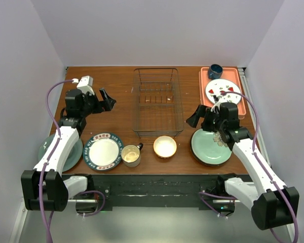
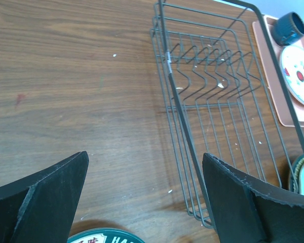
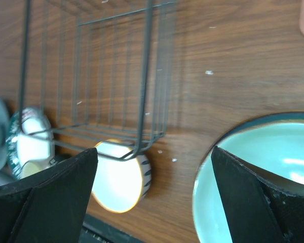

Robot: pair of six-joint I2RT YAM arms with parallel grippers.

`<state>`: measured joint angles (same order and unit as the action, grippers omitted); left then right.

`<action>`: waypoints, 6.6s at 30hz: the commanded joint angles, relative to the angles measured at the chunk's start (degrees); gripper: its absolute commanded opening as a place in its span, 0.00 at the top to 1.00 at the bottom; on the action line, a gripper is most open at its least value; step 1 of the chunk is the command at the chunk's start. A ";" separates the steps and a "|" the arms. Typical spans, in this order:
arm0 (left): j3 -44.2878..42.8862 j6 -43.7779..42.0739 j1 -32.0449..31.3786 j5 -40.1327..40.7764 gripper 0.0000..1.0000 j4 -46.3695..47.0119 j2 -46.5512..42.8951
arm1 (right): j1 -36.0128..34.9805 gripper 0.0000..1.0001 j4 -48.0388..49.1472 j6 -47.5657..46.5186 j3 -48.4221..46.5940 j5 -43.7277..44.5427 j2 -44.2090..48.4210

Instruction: Load the mixed dishes into the dish rack

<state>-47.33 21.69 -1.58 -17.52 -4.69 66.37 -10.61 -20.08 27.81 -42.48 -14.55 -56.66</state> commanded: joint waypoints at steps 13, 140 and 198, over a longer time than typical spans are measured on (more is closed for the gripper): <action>0.04 1.16 -0.09 0.29 0.00 -3.75 0.43 | -11.80 0.07 -3.46 -3.55 0.99 -1.98 0.06; -20.43 -33.48 -58.01 22.00 1.00 -2.70 19.33 | -20.15 0.30 -22.12 0.83 -37.68 22.09 -20.77; -23.77 54.24 -31.29 -5.96 1.00 46.53 48.68 | -10.92 0.12 -15.26 7.78 -24.41 26.85 -3.80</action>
<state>-67.05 72.18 -33.39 -27.22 40.38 115.00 -21.71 -37.65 35.59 -67.40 12.67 -61.32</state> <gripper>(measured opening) 0.108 0.880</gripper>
